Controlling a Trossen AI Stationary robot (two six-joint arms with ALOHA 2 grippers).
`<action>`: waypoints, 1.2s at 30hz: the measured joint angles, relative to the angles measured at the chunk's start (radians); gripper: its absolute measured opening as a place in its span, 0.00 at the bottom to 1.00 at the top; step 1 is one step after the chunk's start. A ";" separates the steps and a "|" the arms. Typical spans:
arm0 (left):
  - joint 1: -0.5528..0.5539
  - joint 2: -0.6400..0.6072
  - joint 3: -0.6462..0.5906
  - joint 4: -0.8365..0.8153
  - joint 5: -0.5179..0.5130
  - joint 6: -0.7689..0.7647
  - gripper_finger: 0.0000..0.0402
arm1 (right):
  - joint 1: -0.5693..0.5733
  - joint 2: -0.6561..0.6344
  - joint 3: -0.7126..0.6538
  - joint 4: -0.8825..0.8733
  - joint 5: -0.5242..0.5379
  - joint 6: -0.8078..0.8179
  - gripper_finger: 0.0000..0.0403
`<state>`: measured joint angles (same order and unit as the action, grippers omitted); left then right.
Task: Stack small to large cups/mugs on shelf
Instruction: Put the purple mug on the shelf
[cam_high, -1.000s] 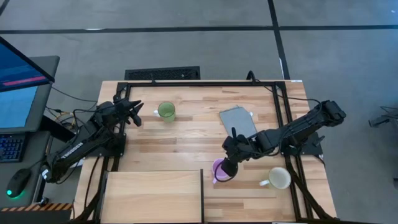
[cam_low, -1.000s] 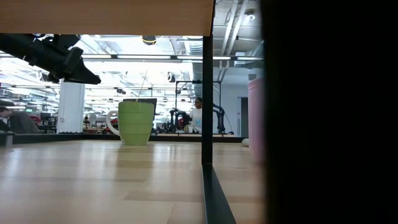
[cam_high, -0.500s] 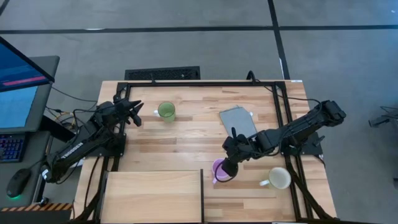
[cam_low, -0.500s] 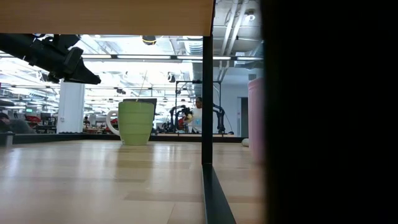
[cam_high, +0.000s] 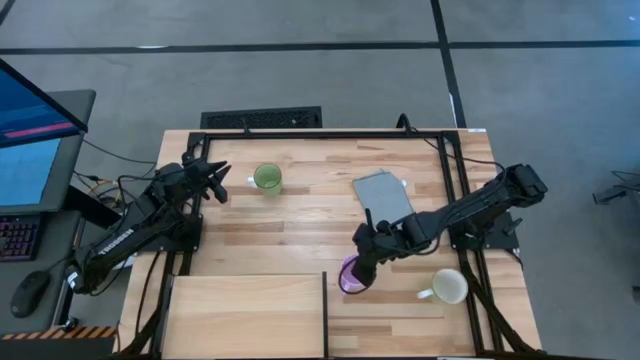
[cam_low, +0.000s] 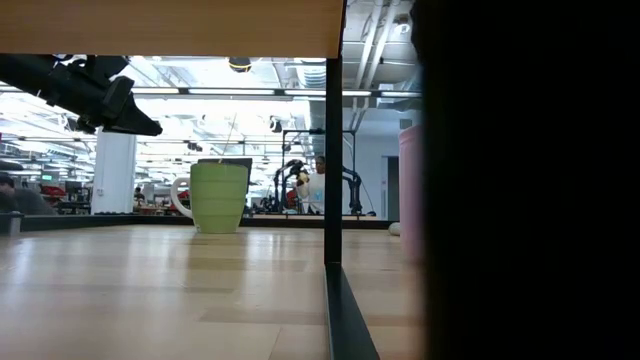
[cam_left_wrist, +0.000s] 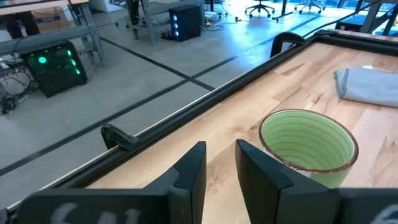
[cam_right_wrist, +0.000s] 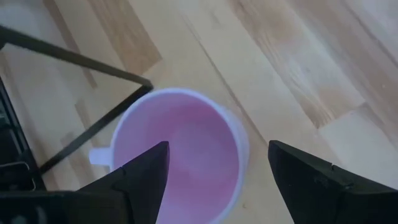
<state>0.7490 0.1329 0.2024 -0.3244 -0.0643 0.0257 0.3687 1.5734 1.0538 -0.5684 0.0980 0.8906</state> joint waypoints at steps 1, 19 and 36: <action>0.000 0.000 0.000 0.000 0.000 0.000 0.19 | 0.000 0.000 0.000 0.001 0.000 0.000 0.74; 0.000 0.000 0.000 0.000 0.000 0.000 0.19 | 0.018 0.056 0.000 0.032 -0.007 0.062 0.74; 0.000 0.000 0.000 0.000 0.000 0.003 0.19 | 0.021 0.068 0.000 0.053 -0.019 0.080 0.66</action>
<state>0.7494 0.1333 0.2024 -0.3244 -0.0639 0.0288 0.3893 1.6417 1.0538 -0.5152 0.0793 0.9703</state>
